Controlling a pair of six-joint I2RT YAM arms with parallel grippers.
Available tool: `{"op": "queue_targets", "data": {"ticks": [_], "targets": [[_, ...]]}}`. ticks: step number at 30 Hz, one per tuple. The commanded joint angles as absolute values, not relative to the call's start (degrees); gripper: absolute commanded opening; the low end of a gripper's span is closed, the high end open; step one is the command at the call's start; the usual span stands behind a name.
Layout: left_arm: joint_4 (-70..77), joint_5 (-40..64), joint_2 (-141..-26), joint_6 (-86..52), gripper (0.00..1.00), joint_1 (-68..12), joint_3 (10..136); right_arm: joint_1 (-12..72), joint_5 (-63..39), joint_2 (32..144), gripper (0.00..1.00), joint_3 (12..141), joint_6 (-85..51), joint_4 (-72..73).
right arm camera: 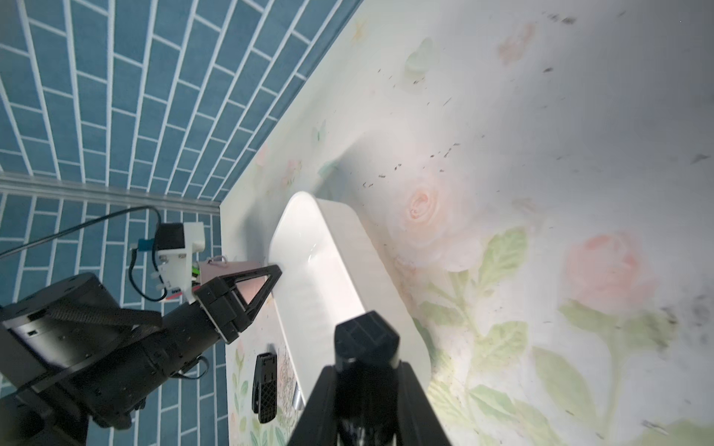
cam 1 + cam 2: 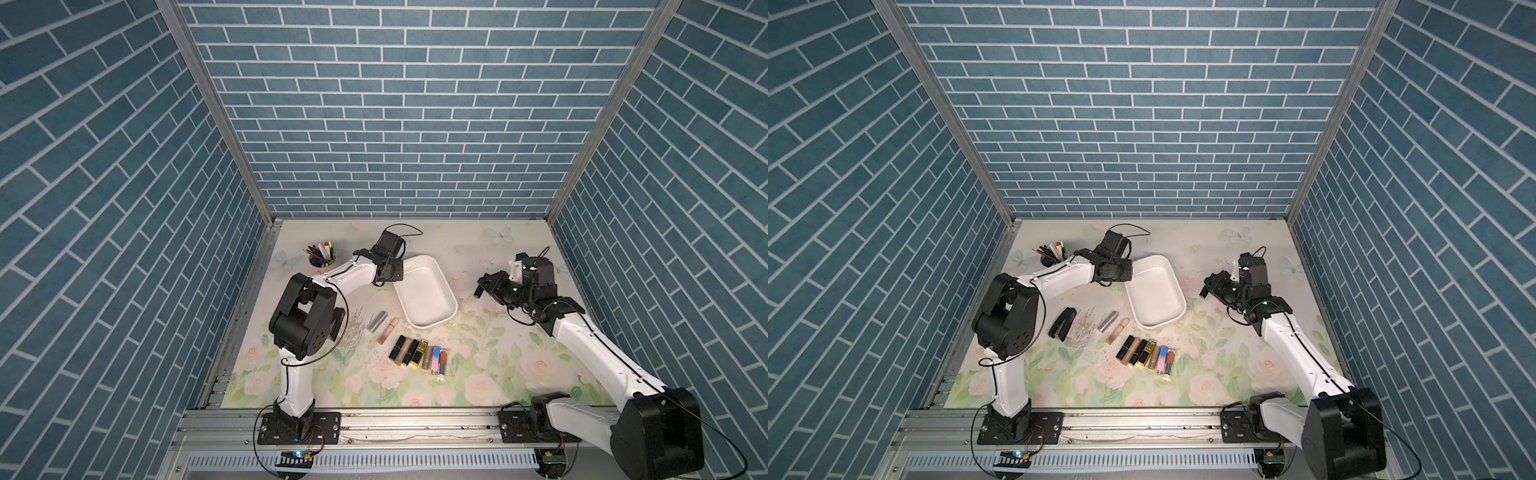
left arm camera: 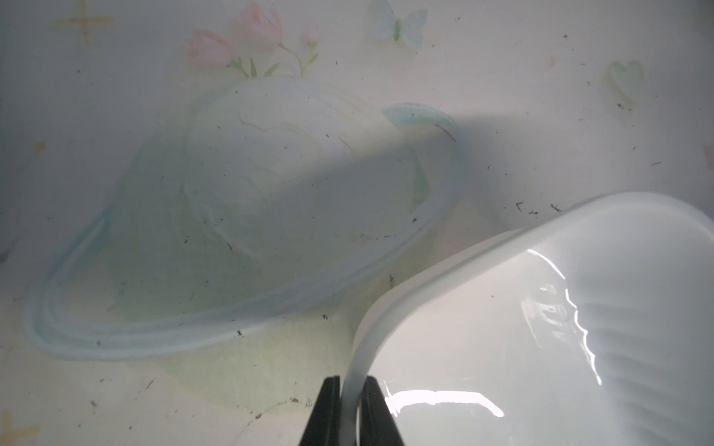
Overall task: Put the lipstick into the storage box
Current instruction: Place the storage box at the center of the board, then place the lipstick in the storage box.
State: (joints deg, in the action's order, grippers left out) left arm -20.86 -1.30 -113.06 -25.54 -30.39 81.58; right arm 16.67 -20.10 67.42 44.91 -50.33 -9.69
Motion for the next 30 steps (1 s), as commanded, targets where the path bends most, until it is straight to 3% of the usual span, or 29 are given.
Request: {"op": "queue_targets", "data": {"ticks": [1,5,13,20,30], "targets": [[-18.5,-1.1,-112.2,-26.8,0.19,-30.6,80.9,20.0,-19.8,70.8,0.16,47.9,-52.7,-5.0],[-18.9,-1.2,-112.1,-26.6,0.39,-30.6,82.0,23.7,-19.4,75.8,0.16,49.8,-58.5,-0.3],[-19.4,-1.0,-109.8,-26.3,0.63,-30.3,84.2,30.8,-16.0,87.3,0.16,56.9,-67.9,5.8],[-17.4,-3.6,-98.5,-26.6,0.74,-29.6,80.0,34.3,-12.5,95.4,0.16,61.2,-73.6,8.5],[-13.5,-3.9,-80.1,-28.4,0.78,-29.7,64.3,37.9,-8.2,105.1,0.16,64.8,-83.5,14.2]]}}
